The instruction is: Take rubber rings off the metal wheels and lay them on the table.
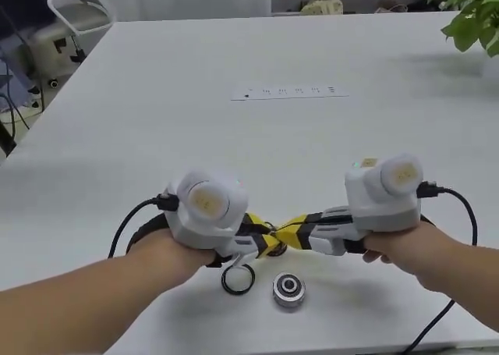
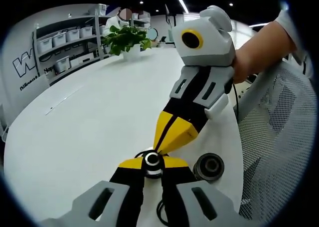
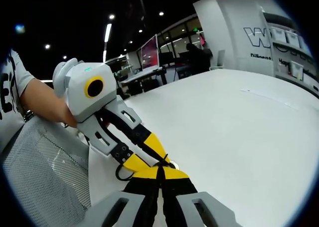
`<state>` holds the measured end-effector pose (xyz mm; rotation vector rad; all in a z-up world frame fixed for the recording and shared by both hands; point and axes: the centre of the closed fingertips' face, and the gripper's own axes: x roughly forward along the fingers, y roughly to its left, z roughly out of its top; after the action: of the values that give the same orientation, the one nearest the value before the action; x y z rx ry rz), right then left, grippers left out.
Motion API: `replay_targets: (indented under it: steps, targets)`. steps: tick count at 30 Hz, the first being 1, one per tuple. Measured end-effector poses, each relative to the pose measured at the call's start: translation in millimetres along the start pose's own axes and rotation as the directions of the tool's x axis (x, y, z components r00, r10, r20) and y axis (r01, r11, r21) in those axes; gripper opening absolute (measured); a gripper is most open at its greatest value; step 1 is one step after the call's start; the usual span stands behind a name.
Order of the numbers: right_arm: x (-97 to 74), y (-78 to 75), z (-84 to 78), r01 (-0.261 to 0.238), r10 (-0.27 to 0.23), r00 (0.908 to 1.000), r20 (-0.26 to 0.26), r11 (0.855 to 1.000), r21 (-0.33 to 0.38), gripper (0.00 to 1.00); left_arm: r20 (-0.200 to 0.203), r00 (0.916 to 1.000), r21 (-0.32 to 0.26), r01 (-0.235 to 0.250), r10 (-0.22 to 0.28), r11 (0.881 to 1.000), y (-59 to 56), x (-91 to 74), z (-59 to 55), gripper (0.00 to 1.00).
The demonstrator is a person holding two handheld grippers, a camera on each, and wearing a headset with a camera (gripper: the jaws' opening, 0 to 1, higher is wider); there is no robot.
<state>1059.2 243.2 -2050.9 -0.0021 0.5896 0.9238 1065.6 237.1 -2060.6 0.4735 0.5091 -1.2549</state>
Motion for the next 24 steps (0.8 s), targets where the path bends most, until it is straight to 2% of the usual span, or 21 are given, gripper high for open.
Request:
replay_targets:
  steps: [5,13,21,24]
  targets:
    - [-1.3,-4.3,-3.8,0.011,-0.011,0.9999,-0.013,1.0,0.0,0.0,0.002,1.0,-0.014,0.008,-0.008,1.0,0.1,0.2,0.1,0.07]
    - [-1.4,-3.6,-2.8,0.008,-0.008,0.9999,-0.009,1.0,0.005,0.0,-0.009,0.9998,-0.004,0.017,-0.017,1.0,-0.2,-0.8,0.6,0.08]
    - [-1.8,-1.9,-0.3,0.001,-0.001,1.0,0.0,1.0,0.012,0.0,-0.026,0.999,0.043,0.039,-0.038,0.998,-5.0,-5.2,0.6,0.13]
    - [-2.4,-2.0,1.0,-0.002,0.002,1.0,0.008,1.0,0.016,0.0,-0.014,0.9991,0.046,0.041,-0.041,0.998,-5.1,-9.9,5.5,0.14]
